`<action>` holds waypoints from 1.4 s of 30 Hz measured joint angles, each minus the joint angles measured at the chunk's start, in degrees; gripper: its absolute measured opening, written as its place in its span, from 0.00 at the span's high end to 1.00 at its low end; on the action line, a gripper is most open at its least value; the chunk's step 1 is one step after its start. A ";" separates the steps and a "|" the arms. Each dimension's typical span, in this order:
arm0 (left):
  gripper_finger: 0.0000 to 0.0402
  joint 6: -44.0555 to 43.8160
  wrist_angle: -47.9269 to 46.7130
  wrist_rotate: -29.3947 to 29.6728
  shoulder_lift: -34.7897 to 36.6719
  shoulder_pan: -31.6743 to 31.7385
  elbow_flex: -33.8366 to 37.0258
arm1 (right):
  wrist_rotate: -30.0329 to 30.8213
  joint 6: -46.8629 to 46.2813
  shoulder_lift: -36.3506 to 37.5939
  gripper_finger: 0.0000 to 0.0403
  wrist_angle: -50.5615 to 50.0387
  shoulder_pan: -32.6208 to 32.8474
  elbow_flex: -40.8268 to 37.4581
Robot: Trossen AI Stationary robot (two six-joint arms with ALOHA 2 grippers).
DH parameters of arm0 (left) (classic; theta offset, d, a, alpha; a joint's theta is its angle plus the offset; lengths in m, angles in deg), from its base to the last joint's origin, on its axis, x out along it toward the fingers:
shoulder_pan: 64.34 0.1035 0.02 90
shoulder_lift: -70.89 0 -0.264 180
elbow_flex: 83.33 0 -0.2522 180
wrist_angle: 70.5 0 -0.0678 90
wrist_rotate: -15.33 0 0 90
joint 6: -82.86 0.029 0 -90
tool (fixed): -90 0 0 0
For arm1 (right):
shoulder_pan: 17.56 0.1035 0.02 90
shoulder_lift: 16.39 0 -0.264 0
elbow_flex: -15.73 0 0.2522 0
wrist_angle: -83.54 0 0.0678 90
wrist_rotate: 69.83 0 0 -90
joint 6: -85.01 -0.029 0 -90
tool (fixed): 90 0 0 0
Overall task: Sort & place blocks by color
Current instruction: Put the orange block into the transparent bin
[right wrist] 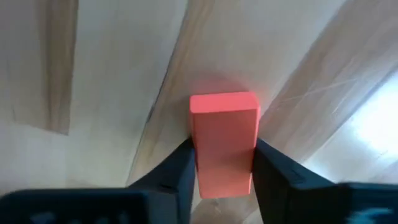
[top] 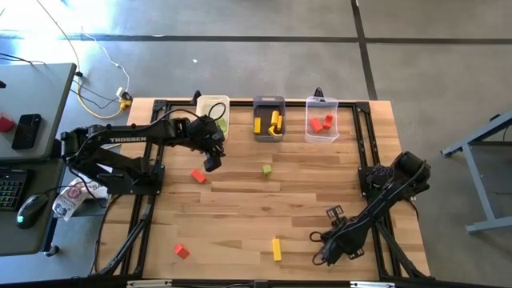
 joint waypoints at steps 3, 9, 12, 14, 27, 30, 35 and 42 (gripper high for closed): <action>0.50 0.15 0.00 0.00 -0.02 0.00 0.00 | 0.07 -4.60 0.04 0.78 0.02 -0.04 0.04; 0.50 0.38 -0.02 0.00 0.00 0.00 0.00 | 0.00 -15.27 0.04 0.78 -0.14 -0.09 0.04; 0.50 1.68 -0.04 0.02 0.00 0.00 0.02 | 0.03 -22.48 0.04 0.78 -0.21 -0.36 0.04; 0.50 2.36 -0.04 0.00 0.00 0.00 0.02 | 0.74 -26.97 0.04 0.78 -0.17 -0.69 0.06; 0.50 5.55 -0.04 0.00 -0.01 0.00 0.00 | 23.95 -46.54 1.23 0.78 0.50 -6.14 -0.07; 0.50 5.77 -0.02 0.01 0.00 0.00 0.02 | 29.29 -49.86 2.42 0.78 0.03 -8.19 -0.07; 0.50 6.72 0.00 0.00 0.00 0.02 0.02 | 36.85 -52.35 4.15 0.78 -1.23 -13.18 -0.07; 0.50 8.26 0.14 0.00 0.00 0.02 0.02 | 45.59 -52.50 5.18 0.78 -2.83 -21.61 -0.04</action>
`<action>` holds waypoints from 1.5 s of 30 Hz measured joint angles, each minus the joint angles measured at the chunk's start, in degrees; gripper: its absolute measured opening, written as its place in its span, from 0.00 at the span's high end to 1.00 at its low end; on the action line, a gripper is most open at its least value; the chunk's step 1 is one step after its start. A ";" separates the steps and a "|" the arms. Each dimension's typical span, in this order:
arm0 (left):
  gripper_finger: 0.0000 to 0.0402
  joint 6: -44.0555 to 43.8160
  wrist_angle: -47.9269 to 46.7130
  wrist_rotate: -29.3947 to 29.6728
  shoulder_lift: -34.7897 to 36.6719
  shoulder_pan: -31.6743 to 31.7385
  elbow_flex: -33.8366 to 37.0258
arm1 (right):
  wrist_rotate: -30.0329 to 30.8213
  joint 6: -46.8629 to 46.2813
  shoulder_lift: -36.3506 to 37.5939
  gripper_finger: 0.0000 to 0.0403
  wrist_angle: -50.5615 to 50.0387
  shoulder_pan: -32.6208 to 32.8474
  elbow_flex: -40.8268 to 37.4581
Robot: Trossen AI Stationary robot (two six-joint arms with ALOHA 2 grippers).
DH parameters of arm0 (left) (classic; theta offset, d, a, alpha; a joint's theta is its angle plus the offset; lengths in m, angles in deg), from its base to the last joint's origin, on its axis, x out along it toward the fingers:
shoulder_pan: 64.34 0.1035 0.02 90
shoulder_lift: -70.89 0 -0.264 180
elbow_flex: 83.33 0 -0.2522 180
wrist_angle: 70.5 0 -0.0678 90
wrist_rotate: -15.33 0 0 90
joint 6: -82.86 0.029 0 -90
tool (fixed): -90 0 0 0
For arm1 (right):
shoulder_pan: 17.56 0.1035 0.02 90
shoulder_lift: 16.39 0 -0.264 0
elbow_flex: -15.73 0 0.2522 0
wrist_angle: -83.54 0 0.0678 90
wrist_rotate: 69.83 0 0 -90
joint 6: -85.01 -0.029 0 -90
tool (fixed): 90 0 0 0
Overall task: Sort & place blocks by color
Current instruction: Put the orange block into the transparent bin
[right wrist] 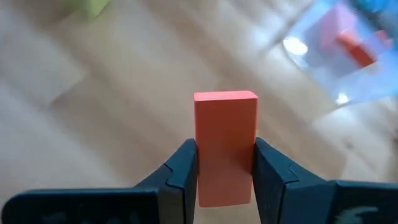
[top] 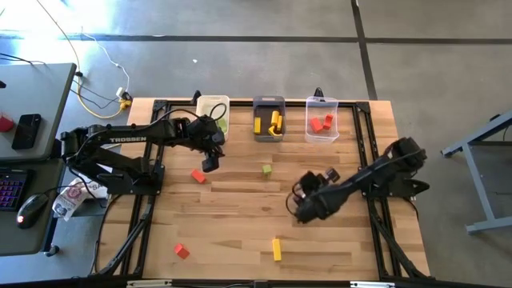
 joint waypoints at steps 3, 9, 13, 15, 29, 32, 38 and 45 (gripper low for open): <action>0.50 0.93 0.69 0.02 0.00 0.00 0.00 | 2.45 0.01 0.25 0.78 -0.39 -4.25 0.00; 0.50 1.39 4.86 0.00 0.00 0.00 0.00 | 8.85 0.04 2.53 0.78 -1.71 -12.98 0.02; 0.50 1.41 9.17 0.00 -0.07 -0.02 0.00 | 12.14 1.66 5.55 0.78 -2.26 -18.84 0.04; 0.50 1.64 10.91 0.00 -0.30 0.00 0.00 | 13.69 3.23 7.14 0.78 -2.21 -21.74 0.04; 0.50 6.13 19.86 -0.24 -0.37 -0.17 0.02 | 15.82 6.90 11.23 0.78 -2.41 -40.60 0.09; 0.50 6.32 22.58 -0.25 -0.37 -0.74 0.02 | 14.23 6.57 11.23 0.78 -2.33 -42.99 0.09; 0.50 8.25 26.32 -0.30 -0.39 -2.07 0.02 | 10.74 6.97 11.23 0.78 -1.83 -43.87 0.09; 0.50 7.90 27.40 -0.65 -1.03 -4.08 0.02 | 10.09 10.61 11.21 0.78 1.50 -45.36 0.07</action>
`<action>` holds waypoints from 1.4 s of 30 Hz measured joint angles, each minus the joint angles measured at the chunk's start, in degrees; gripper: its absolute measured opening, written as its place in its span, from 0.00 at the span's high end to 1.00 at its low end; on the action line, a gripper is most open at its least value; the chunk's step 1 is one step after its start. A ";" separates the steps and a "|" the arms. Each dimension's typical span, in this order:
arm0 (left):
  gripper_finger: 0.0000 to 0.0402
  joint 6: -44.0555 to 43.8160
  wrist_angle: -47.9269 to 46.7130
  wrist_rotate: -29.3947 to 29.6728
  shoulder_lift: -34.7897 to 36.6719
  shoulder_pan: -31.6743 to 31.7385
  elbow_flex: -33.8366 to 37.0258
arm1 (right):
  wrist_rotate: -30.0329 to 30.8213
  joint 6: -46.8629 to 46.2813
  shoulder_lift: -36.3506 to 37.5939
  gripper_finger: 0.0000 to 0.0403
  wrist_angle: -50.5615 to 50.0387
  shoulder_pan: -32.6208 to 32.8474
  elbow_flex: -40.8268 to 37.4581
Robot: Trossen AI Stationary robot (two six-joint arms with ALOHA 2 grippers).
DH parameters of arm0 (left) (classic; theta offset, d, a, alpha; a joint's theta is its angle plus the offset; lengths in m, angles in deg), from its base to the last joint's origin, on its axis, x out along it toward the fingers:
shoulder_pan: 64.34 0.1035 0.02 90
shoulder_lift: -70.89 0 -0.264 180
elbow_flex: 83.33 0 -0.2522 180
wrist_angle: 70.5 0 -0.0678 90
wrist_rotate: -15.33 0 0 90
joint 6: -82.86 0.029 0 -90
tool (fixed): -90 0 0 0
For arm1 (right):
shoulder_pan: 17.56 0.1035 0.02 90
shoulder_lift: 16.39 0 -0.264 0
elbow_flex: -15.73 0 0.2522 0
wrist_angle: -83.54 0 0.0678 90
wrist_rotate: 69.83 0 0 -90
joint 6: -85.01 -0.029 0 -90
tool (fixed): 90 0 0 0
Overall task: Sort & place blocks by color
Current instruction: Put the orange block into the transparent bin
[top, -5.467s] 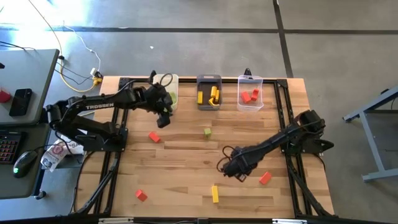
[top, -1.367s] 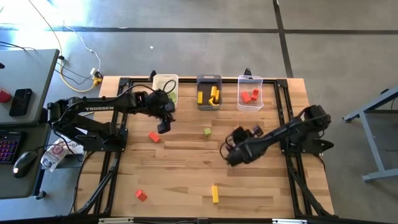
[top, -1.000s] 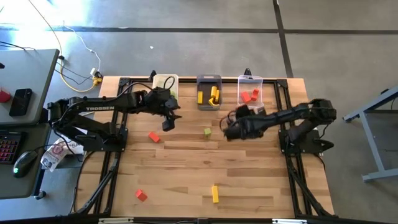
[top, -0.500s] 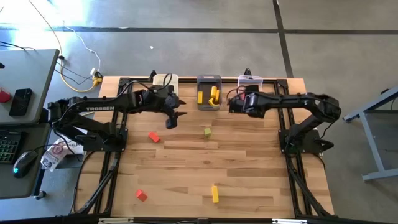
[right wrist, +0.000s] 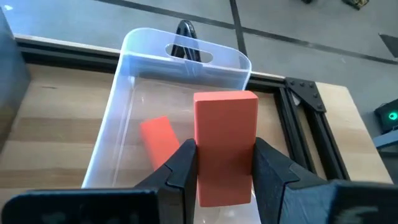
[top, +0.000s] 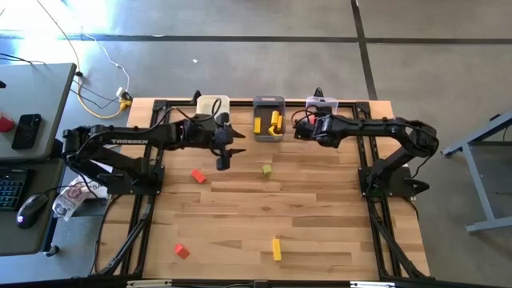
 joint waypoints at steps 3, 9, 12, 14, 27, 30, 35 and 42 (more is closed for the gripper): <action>0.50 -1.04 -1.18 0.04 -1.85 -1.25 -0.05 | -0.12 5.14 -1.02 0.78 3.00 -1.53 -0.02; 0.50 -4.59 -0.16 -0.02 -7.71 -3.84 -0.02 | -3.00 19.20 -2.86 0.78 7.18 -5.25 -0.02; 0.50 -6.21 2.30 0.19 -11.36 -5.09 -0.01 | -4.19 23.54 -2.84 0.78 7.35 -6.59 -0.02; 0.50 -7.23 4.09 0.26 -13.66 -5.60 0.00 | -6.05 26.51 -2.84 0.78 7.36 -7.79 -0.02; 0.50 -9.12 14.14 0.41 -24.06 -6.80 -0.02 | -18.23 37.10 -2.88 0.78 10.97 -15.39 -0.02; 0.50 -9.55 17.06 0.41 -25.98 -6.80 -0.02 | -20.56 38.05 -2.88 0.78 12.94 -16.50 -0.02; 0.49 -9.55 20.58 0.42 -28.01 -6.80 -0.02 | -22.49 38.81 -2.88 0.76 14.61 -17.22 -0.02; 0.44 -9.54 20.86 0.43 -28.15 -6.32 -0.02 | -24.58 38.98 -2.90 0.68 14.57 -17.20 -0.02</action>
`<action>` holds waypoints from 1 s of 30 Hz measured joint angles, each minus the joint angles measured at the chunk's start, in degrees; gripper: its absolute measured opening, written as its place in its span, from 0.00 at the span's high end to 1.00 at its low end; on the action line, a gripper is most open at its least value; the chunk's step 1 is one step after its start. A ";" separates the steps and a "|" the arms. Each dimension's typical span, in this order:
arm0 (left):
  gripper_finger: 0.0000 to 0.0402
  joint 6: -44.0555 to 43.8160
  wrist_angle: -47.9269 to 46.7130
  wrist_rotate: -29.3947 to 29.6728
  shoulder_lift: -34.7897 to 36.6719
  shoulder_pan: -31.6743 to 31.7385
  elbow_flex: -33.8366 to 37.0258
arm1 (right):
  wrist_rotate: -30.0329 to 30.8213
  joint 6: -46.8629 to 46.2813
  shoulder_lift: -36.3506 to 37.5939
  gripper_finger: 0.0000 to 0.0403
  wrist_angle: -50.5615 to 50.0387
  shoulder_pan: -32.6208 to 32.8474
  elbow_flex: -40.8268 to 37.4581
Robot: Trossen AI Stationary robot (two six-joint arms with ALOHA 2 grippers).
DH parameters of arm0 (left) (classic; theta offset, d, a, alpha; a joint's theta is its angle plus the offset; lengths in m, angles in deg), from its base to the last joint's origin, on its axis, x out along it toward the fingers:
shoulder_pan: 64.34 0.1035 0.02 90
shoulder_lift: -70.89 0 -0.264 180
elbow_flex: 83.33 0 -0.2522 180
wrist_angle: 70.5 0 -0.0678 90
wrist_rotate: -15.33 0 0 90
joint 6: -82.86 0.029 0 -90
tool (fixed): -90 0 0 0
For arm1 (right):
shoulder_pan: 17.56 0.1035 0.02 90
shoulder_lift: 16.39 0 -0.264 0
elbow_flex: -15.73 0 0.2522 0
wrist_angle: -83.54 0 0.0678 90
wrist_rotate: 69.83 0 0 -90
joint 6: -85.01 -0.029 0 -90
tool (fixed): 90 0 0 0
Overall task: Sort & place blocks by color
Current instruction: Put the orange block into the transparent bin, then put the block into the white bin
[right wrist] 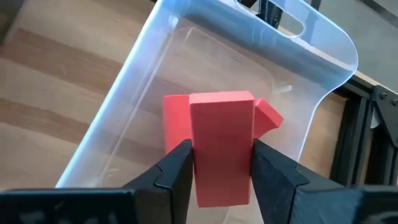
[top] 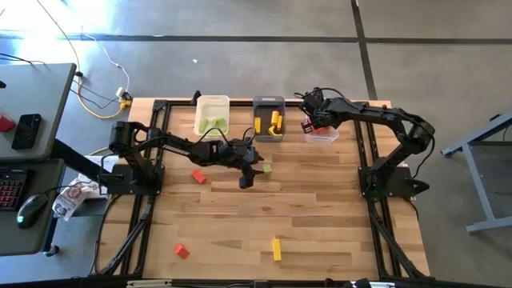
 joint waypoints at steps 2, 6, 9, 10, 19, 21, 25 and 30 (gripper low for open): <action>0.41 0.00 0.61 0.00 0.00 0.00 0.00 | 0.12 0.00 0.00 0.65 -0.44 0.00 0.00; 0.36 0.00 1.63 0.00 0.00 -0.02 0.00 | 1.55 -0.07 0.00 0.61 -0.67 0.08 0.00; 0.34 0.00 1.63 0.25 0.00 -0.02 0.00 | 2.10 0.00 0.00 0.60 -0.77 0.13 0.00; 0.34 0.00 1.62 0.26 0.00 -0.02 0.00 | 2.03 0.00 0.00 0.60 -0.79 0.13 0.00; 0.33 -0.01 2.18 0.63 0.02 0.00 0.00 | -2.62 -1.71 2.79 0.59 -1.38 0.27 0.00; 0.33 -0.39 2.19 0.63 0.02 0.00 0.00 | -3.09 -2.90 4.39 0.59 -1.38 0.69 0.00; 0.33 -2.49 2.21 0.63 0.02 0.00 0.00 | -3.27 -5.07 7.83 0.59 -1.38 2.13 0.00; 0.33 -2.57 2.57 2.13 0.04 -0.02 0.00 | -3.25 -6.15 11.45 0.59 -1.29 4.21 0.00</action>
